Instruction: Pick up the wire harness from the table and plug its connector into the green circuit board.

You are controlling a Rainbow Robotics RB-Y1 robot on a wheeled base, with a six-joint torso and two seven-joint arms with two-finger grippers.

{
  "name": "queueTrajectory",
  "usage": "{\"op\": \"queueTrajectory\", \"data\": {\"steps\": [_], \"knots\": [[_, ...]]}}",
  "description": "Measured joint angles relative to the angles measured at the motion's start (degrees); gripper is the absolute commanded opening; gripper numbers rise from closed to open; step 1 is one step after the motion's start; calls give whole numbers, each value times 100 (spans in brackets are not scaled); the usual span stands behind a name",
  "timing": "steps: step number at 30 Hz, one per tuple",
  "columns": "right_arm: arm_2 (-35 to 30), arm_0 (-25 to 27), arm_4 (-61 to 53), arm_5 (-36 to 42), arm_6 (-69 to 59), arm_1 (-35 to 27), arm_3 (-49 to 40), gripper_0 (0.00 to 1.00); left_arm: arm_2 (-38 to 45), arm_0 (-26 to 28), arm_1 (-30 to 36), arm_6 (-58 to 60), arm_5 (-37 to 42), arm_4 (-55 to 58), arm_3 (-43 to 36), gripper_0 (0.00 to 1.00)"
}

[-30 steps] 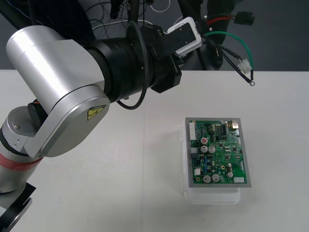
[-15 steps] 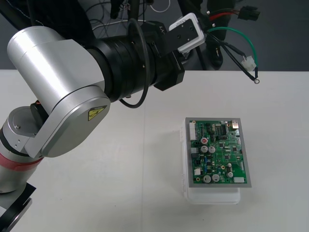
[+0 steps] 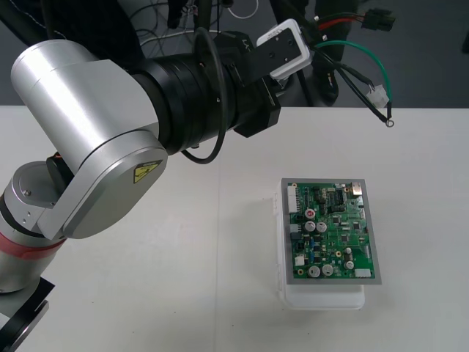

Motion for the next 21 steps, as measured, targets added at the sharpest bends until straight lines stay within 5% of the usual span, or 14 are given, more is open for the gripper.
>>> {"op": "queueTrajectory", "data": {"steps": [21], "knots": [[662,-699,587,566,-294,13,-20,100,-33,0,-2,-96,41,0,1,0]]}}
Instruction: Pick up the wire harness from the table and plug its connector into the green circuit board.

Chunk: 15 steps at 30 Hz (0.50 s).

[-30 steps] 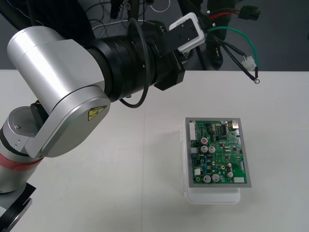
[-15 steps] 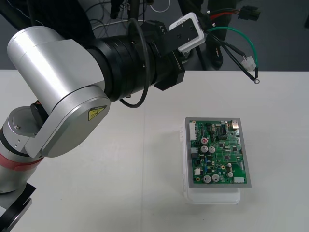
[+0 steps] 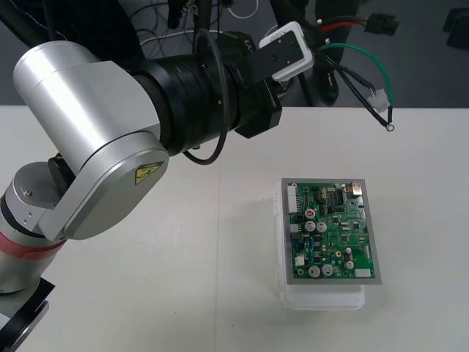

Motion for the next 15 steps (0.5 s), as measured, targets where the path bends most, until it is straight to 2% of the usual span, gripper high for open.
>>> {"op": "queueTrajectory", "data": {"steps": [15], "knots": [[142,-40,373,177,-51,421,-450,100,-52,0,-1,-60,23,0,1,0]]}}
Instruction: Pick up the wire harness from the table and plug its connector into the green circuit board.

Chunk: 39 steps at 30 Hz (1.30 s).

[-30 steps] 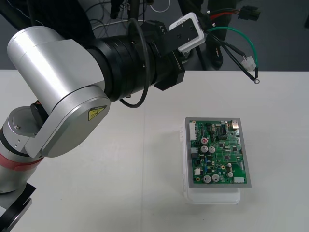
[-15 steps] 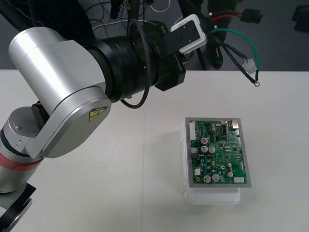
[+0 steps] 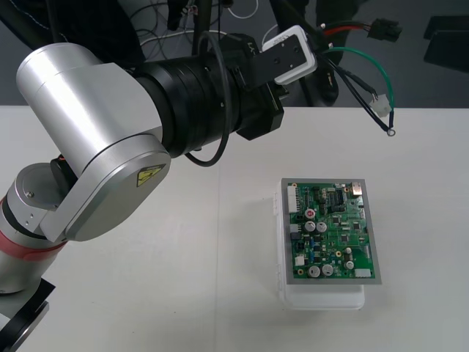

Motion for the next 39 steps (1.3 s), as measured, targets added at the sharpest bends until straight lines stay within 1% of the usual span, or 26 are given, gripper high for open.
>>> {"op": "queueTrajectory", "data": {"steps": [12,18,27,29,39], "knots": [[203,-2,603,43,-22,394,-241,100,-5,0,-2,-2,7,0,0,0],[247,-23,696,147,-31,411,-355,100,-5,0,-3,-4,12,0,1,0],[419,-260,793,172,-31,426,-364,100,-6,0,-4,-14,93,0,1,0],[428,-277,839,173,-31,426,-364,98,-6,0,-4,-16,112,0,1,0],[437,-286,935,173,-31,427,-363,98,-6,0,-5,-21,119,0,2,0]]}}
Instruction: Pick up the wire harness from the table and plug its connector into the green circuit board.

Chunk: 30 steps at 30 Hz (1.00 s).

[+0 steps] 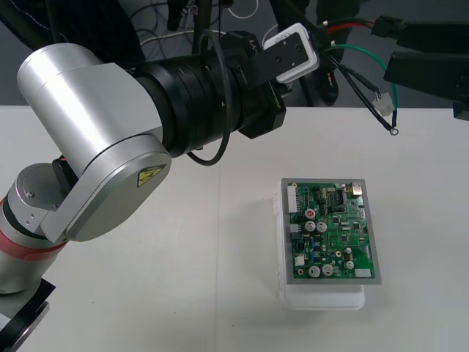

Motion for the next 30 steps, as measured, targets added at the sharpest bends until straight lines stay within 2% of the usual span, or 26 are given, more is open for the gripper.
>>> {"op": "queueTrajectory", "data": {"steps": [27,28,30], "knots": [[41,-13,14,0,0,0,0,98,-1,0,0,-183,1,0,0,0],[47,-13,14,0,0,0,0,97,-1,0,0,-183,1,0,0,0],[61,-13,15,0,0,0,0,80,-1,0,0,-183,1,0,0,0]]}}
